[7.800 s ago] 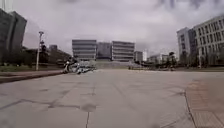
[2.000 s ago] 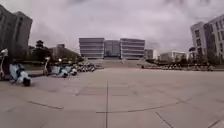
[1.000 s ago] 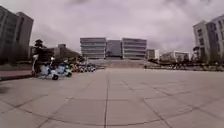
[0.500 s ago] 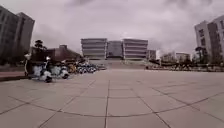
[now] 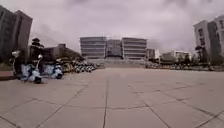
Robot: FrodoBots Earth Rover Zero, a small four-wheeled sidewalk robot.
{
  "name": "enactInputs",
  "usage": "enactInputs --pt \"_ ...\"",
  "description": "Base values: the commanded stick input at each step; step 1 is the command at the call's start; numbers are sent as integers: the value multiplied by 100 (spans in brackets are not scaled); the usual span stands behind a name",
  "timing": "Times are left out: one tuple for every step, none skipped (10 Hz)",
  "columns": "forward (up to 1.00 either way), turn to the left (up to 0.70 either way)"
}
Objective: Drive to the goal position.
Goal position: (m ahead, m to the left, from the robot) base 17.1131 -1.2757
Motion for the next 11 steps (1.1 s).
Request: enactInputs --pt "100 0" --pt "100 0" --pt "100 0" --pt "100 0" --pt "100 0" --pt "100 0" --pt "100 0" --pt "100 0" --pt "100 0" --pt "100 0" --pt "100 0"
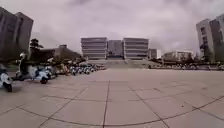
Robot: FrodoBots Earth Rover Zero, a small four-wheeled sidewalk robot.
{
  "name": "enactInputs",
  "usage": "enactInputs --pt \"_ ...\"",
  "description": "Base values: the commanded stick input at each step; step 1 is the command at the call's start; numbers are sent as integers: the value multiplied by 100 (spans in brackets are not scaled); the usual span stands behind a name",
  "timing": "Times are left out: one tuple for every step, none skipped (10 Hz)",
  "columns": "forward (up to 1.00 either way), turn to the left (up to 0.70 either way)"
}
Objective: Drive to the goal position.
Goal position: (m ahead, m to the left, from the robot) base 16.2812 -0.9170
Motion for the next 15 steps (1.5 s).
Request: enactInputs --pt "100 0" --pt "100 0" --pt "100 0" --pt "100 0" --pt "100 0" --pt "100 0" --pt "100 0" --pt "100 0" --pt "100 0" --pt "100 0" --pt "100 0" --pt "100 0" --pt "100 0" --pt "100 0" --pt "100 0"
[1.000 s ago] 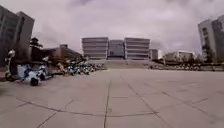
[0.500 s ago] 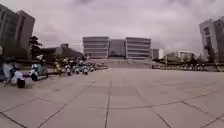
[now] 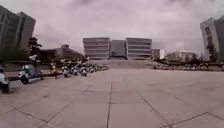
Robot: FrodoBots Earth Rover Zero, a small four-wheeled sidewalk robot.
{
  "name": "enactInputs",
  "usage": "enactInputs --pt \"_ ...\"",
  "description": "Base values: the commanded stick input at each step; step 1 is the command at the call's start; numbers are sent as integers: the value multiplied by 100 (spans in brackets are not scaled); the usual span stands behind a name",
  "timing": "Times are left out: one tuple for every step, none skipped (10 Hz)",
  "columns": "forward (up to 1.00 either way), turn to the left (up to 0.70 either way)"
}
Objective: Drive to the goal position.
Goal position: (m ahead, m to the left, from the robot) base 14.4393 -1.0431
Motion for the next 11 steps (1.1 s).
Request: enactInputs --pt "100 0" --pt "100 0" --pt "100 0" --pt "100 0" --pt "100 -24" --pt "100 -40" --pt "100 -40" --pt "100 -37" --pt "100 -31" --pt "100 -14" --pt "100 0"
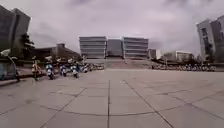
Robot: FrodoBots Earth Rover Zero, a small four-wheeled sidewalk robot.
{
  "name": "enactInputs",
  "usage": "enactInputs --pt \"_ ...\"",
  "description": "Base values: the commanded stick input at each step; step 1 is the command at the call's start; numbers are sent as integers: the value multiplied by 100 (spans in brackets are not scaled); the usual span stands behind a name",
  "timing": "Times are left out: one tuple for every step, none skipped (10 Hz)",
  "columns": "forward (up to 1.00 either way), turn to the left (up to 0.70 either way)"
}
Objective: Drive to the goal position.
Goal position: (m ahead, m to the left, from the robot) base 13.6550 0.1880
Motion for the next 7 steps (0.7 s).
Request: enactInputs --pt "100 0" --pt "100 0" --pt "100 0" --pt "100 0" --pt "100 0" --pt "100 0" --pt "100 0"
